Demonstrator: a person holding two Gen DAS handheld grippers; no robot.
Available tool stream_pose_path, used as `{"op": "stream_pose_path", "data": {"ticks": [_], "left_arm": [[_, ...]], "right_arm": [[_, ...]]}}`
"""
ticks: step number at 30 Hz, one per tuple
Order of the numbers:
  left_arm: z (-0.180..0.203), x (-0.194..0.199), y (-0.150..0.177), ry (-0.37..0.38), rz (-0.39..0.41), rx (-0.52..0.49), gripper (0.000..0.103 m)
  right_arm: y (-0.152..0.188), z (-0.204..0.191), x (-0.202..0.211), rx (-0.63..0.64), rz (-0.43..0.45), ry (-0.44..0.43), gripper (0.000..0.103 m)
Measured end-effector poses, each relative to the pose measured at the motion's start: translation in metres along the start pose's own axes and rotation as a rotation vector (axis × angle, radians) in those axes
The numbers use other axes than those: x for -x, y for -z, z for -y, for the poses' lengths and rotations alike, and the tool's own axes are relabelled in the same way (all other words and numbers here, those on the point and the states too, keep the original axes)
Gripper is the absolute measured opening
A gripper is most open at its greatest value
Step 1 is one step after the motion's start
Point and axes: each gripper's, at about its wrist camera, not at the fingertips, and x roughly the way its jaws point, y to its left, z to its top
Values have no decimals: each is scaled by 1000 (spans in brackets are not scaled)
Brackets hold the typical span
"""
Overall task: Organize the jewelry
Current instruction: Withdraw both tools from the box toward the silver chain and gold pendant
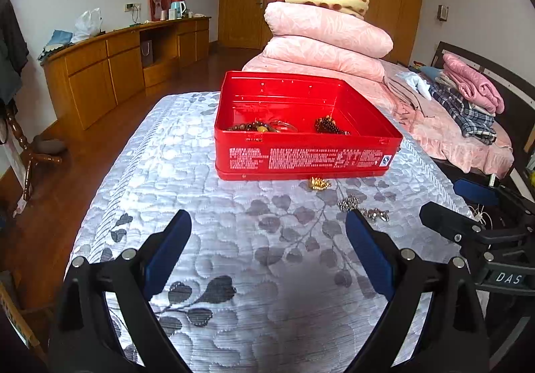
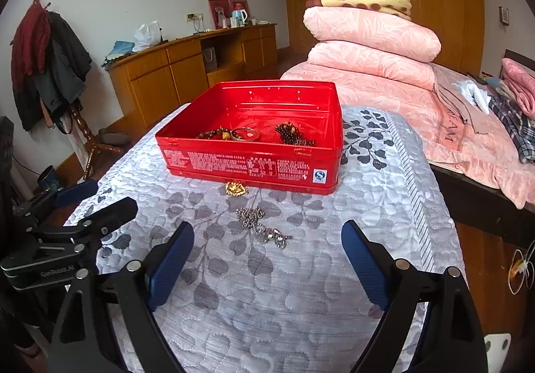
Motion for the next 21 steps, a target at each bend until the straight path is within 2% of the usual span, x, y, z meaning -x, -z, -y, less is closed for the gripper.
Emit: {"op": "stream_pose_path", "data": {"ticks": [8,14,17,21], "left_arm": [[-5,-4,10,-11,-17,15,91],[-6,-9,16,-31,-23,13,91],[-8,-15,18,-45,-33,17,91],[-12,-21,18,-62,-38,15,91]], "right_arm": [[7,-1,-1,0,-7,-1,88],[16,-5,-20,16,-31,-2,87],[17,-4,-33,1,-55,-8,79],[13,-4,-47,-6,-79,-15,78]]}}
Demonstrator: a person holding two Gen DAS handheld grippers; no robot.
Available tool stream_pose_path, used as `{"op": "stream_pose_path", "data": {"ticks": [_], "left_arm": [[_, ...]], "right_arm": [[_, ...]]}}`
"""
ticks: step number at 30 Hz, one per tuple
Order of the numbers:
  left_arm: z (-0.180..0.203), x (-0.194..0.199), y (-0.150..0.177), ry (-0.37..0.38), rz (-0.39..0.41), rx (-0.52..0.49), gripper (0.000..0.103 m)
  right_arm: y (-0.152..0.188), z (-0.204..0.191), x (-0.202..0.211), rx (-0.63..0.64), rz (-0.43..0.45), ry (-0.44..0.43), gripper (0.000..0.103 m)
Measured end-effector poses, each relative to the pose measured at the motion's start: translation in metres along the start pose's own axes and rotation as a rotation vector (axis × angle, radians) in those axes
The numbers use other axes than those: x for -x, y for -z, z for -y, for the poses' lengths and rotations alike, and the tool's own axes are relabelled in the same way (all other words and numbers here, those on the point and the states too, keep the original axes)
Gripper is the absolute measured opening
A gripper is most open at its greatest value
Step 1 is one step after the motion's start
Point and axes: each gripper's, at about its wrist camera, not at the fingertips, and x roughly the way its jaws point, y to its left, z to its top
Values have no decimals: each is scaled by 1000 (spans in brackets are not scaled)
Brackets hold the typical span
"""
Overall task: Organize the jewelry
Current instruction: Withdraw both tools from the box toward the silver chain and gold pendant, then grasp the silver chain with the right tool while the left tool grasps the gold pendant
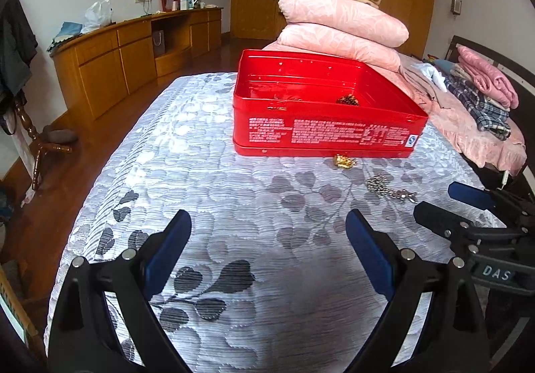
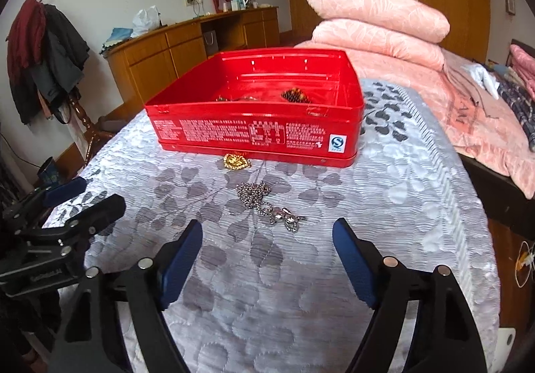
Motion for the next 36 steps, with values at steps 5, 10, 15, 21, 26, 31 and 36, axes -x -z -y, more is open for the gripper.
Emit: {"op": "stream_pose_path", "data": {"ticks": [5,10,15,21,26,31,36], "left_arm": [[-4,-8,-1,9,-13,11,91],[-5,-15,-3,25,-33,18,91],[-8,-20,-5,34,-47,28,91],[-8,-27,-8,36,-75,34,91],[-7,-26,-8,31,-72,30,91],[-2,-26,-10,29,-69,23,91],[8,-32,-16,47,-80,21,91]], "right_arm": [[-11,-2,-19,-10,-35,-13,70],[-17,-6,-38,-21,-72,-19,67],[-20,-8,-53,-27,-115,-15,66],[-23,-12,-58,8,-123,31,60],[-23,-3,-56,-13,-116,63,34],[-19,13,-50,-60,-106,43,16],[-17,28,-40,-85,-96,50,15]]}}
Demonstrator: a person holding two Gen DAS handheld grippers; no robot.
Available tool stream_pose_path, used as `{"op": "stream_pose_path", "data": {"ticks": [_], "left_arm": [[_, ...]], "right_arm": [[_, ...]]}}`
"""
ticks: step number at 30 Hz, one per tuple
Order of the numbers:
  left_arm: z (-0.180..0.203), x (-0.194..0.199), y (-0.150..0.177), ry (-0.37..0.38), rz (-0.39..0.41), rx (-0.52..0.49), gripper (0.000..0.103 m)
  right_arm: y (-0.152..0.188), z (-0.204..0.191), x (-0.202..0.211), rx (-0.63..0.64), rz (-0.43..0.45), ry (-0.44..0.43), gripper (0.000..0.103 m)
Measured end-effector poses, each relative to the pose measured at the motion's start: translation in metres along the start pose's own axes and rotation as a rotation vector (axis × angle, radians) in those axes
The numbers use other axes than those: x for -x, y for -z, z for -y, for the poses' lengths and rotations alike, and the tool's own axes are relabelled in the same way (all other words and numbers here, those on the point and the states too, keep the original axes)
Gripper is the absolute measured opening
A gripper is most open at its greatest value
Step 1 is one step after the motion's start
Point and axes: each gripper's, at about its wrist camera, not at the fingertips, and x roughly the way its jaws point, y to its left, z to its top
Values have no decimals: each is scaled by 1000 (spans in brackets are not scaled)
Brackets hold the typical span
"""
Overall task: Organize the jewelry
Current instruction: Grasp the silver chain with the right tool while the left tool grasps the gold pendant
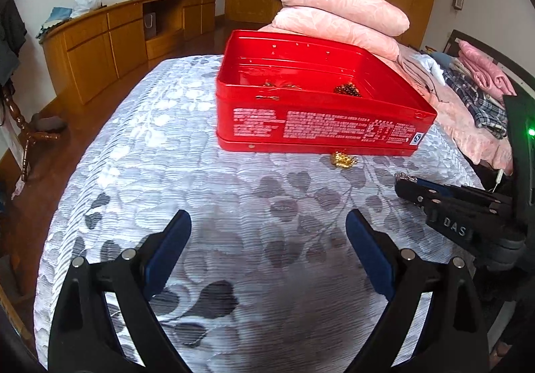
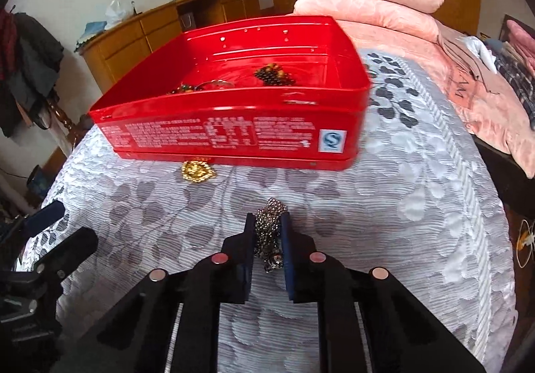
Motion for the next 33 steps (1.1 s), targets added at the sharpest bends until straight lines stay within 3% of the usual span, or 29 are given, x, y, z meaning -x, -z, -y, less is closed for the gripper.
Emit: {"op": "stream_pose_path", "data": {"ticks": [10,14,22,24,28,30,33], "left_arm": [[40,-39,-25,27,-44,-24,90],[53,-57,-32,42,-86,-26,76],[65,-78,-40,-5,-107,-32,73],[69,-81,-41,-29,-106,-43,64],[74,-81,-43,-66,-103,-57,56],[70,-79,-43,-74,-96,-42,38],[60,-74,-41,-53,-89,-19,29]], "right_arm": [[-3,30,15,-27,33,25,14],[-6,34,11,-36,29,4,14],[-6,41,5,-39,30,-44,14],[-5,44,3,-48,25,-58,14],[-5,46,2,-62,24,-76,14],[-5,46,3,-61,25,-79,15],[-4,45,4,-61,30,-78,15]]}}
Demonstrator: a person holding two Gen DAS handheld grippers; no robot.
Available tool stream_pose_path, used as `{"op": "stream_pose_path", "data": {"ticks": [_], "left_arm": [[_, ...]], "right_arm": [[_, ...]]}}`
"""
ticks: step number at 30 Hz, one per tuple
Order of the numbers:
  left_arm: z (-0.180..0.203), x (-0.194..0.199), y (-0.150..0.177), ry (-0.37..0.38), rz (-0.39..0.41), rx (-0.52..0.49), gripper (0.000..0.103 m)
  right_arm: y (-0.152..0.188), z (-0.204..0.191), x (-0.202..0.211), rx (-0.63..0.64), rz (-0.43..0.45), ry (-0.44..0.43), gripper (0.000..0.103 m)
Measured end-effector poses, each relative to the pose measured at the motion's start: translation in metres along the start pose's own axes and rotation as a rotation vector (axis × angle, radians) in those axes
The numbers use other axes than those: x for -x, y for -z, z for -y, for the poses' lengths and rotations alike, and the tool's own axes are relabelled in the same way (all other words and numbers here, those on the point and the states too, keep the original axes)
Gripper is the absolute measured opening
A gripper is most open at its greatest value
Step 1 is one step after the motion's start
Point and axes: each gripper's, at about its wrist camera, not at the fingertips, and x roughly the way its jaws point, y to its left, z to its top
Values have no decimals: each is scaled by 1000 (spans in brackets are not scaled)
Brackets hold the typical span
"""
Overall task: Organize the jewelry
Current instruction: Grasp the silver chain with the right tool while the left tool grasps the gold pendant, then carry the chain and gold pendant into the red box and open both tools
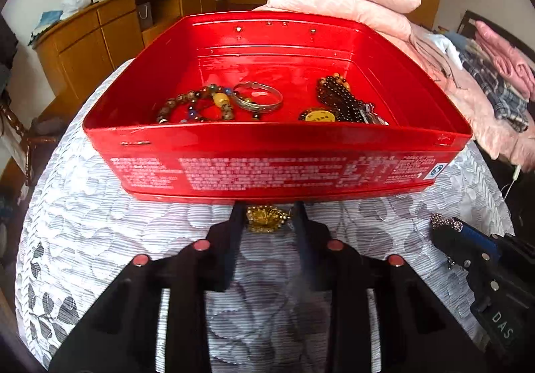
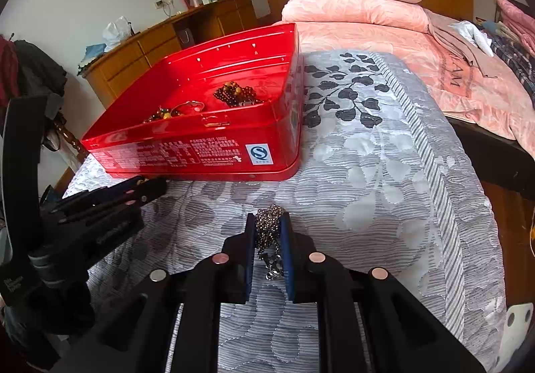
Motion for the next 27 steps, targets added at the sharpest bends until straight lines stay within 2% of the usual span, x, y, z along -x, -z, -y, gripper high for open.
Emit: {"op": "stream_pose_path", "data": {"ticks": [6,9,15,23,26,27], "left_arm": [[-11,15,16,38,2,-10,28],[-26,30,29,59,12,16,28],[-42,53,45,68,37,24,28],[-48,56,51,100,38,29,28],[-50,52,53,114,25,39,28],[-51,51,52,120,24,43,28]], "right_arm": [[1,-1,1,3,1,6,14],[1,-3,3,12,8,12,14],[3,-13,7,31,11,-9,14],[11,-24,9,67,-15,-3,15],[18,-27,11,85,-25,-1,20],[19,-28,12,89,-23,2,24]]}}
